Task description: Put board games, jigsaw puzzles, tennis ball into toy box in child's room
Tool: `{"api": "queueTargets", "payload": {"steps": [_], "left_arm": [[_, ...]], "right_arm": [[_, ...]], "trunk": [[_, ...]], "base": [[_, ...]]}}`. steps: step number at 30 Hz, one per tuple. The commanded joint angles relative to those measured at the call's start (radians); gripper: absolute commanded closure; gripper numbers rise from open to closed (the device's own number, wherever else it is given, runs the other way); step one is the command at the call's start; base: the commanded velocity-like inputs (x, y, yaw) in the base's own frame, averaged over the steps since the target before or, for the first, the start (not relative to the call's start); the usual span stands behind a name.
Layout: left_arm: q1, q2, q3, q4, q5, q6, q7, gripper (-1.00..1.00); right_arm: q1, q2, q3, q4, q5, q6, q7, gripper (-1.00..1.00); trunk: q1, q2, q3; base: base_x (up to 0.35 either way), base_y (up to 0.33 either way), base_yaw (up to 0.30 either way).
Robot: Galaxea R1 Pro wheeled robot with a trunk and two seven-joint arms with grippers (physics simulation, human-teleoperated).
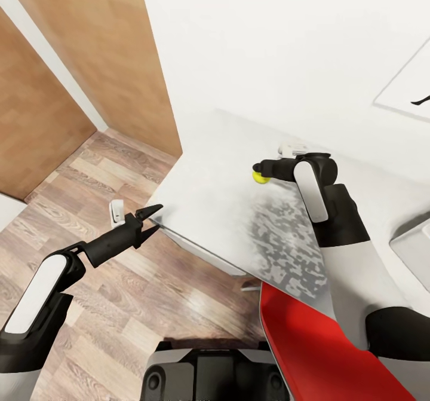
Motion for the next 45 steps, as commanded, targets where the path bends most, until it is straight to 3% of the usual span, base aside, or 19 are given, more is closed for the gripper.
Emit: {"api": "queueTargets", "payload": {"steps": [1, 45], "left_arm": [[-0.001, 0.001, 0.000, -0.001, 0.011, 0.001, 0.009, -1.00], [0.000, 0.002, 0.000, -0.001, 0.011, 0.002, 0.008, -1.00]], "right_arm": [[-0.001, -0.002, 0.002, 0.000, -0.009, 0.002, -0.010, -1.00], [-0.021, -0.003, 0.002, 0.000, -0.007, 0.002, 0.005, -1.00]], "trunk": [[0.001, -0.002, -0.002], [0.001, -0.002, -0.017]], "base": [[0.000, 0.000, 0.000], [0.000, 0.000, 0.000]]}}
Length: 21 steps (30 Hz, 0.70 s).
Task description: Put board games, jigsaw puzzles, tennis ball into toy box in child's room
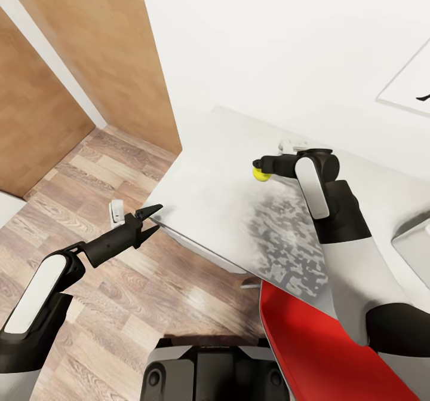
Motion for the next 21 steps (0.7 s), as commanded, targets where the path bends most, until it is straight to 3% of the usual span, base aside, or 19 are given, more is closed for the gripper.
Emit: {"api": "queueTargets", "payload": {"steps": [1, 21], "left_arm": [[0.000, 0.001, -0.001, -0.001, 0.011, 0.001, 0.009, -1.00], [-0.001, 0.000, -0.001, -0.001, 0.011, 0.001, 0.009, -1.00]], "right_arm": [[-0.001, -0.002, 0.002, -0.001, -0.010, 0.002, -0.010, -1.00], [0.000, -0.002, 0.003, -0.001, -0.011, 0.002, -0.010, -1.00]], "trunk": [[0.001, -0.002, -0.003], [0.001, -0.002, -0.032]], "base": [[0.000, 0.000, 0.000], [0.000, 0.000, 0.000]]}}
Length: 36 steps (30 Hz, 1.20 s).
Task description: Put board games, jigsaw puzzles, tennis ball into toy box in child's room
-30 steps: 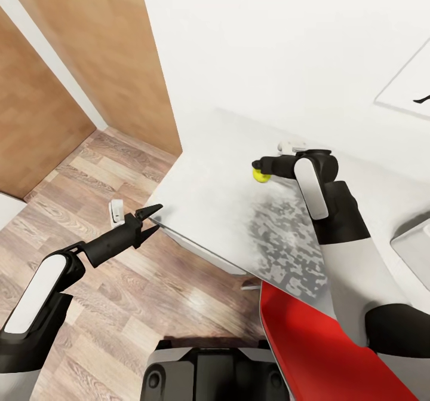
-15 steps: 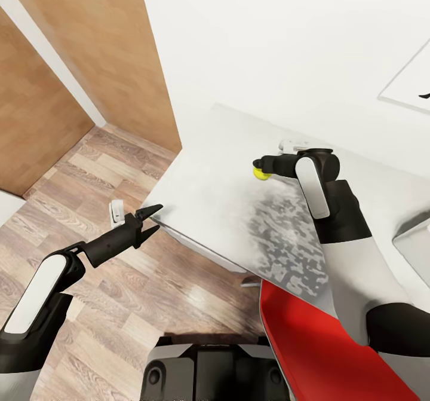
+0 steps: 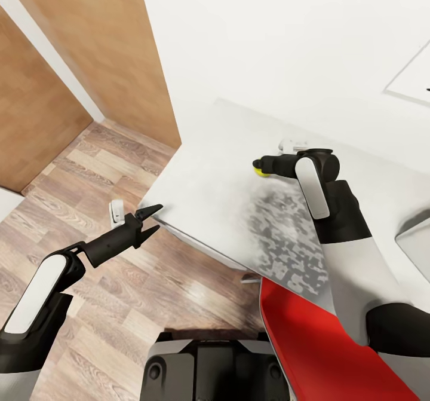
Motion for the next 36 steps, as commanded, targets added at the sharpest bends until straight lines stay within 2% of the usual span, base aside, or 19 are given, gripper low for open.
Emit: {"api": "queueTargets", "payload": {"steps": [1, 17, 18, 36], "left_arm": [[-0.001, 0.001, -0.001, -0.001, 0.011, 0.001, 0.009, -1.00], [-0.001, 0.001, -0.001, -0.001, 0.011, 0.001, 0.009, -1.00], [-0.001, 0.001, 0.000, -0.001, 0.011, 0.001, 0.009, -1.00], [-0.001, 0.001, -0.001, -0.001, 0.011, 0.001, 0.008, -1.00]], "right_arm": [[-0.001, -0.001, 0.002, -0.001, -0.010, 0.002, -0.010, -1.00], [0.002, 0.010, 0.003, -0.001, -0.011, -0.003, -0.010, -1.00], [0.002, 0.010, 0.003, -0.001, -0.011, -0.004, -0.010, 1.00], [0.003, 0.009, 0.001, -0.002, -0.011, -0.006, -0.010, 1.00]], "trunk": [[0.001, -0.002, -0.002], [0.001, -0.002, -0.007], [0.001, -0.002, -0.007], [0.001, -0.002, -0.007]], "base": [[0.000, 0.000, 0.000], [0.000, 0.000, 0.000], [0.000, 0.000, 0.000], [0.000, 0.000, 0.000]]}}
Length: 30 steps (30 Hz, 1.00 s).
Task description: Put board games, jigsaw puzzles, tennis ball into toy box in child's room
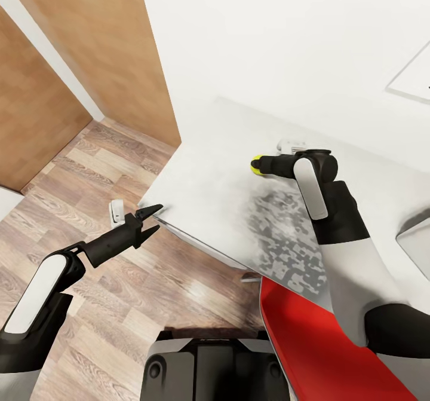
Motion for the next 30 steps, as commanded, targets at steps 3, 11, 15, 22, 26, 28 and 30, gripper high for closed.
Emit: {"api": "queueTargets", "payload": {"steps": [3, 11, 15, 22, 26, 28, 30], "left_arm": [[-0.001, 0.001, -0.001, -0.001, 0.011, 0.001, 0.009, -1.00], [-0.001, -0.001, 0.000, -0.001, 0.011, 0.001, 0.004, -1.00], [-0.001, -0.002, 0.000, -0.001, 0.011, 0.001, 0.001, -1.00], [-0.001, -0.003, 0.001, -0.001, 0.012, 0.001, -0.005, -1.00], [-0.001, -0.003, 0.001, -0.001, 0.012, 0.001, -0.007, -1.00], [0.000, -0.004, 0.001, -0.001, 0.012, 0.001, -0.008, -1.00], [0.000, -0.004, 0.001, -0.001, 0.013, 0.001, -0.010, -1.00]], "right_arm": [[-0.001, -0.002, 0.000, -0.001, -0.012, 0.002, -0.013, 1.00], [-0.002, -0.011, -0.002, -0.009, -0.013, 0.005, -0.014, 1.00], [-0.001, -0.014, -0.010, -0.041, -0.015, 0.011, -0.014, 1.00], [0.008, -0.016, -0.052, -0.169, -0.021, 0.011, -0.013, 1.00], [0.011, -0.019, -0.063, -0.224, -0.022, 0.011, -0.012, 1.00], [0.012, -0.023, -0.068, -0.248, -0.023, 0.011, -0.012, 1.00], [0.014, -0.029, -0.071, -0.263, -0.028, 0.011, -0.011, 1.00]], "trunk": [[0.001, -0.002, -0.001], [0.001, -0.002, -0.001], [0.001, -0.002, -0.001], [0.001, -0.002, -0.001], [0.001, -0.002, -0.001], [0.001, -0.002, 0.000], [0.001, -0.002, 0.001]], "base": [[0.000, 0.000, 0.000], [0.000, 0.000, 0.000], [0.000, 0.000, 0.000], [0.000, 0.000, 0.000], [0.000, 0.000, 0.000], [0.000, 0.000, 0.000], [0.000, 0.000, 0.000]]}}
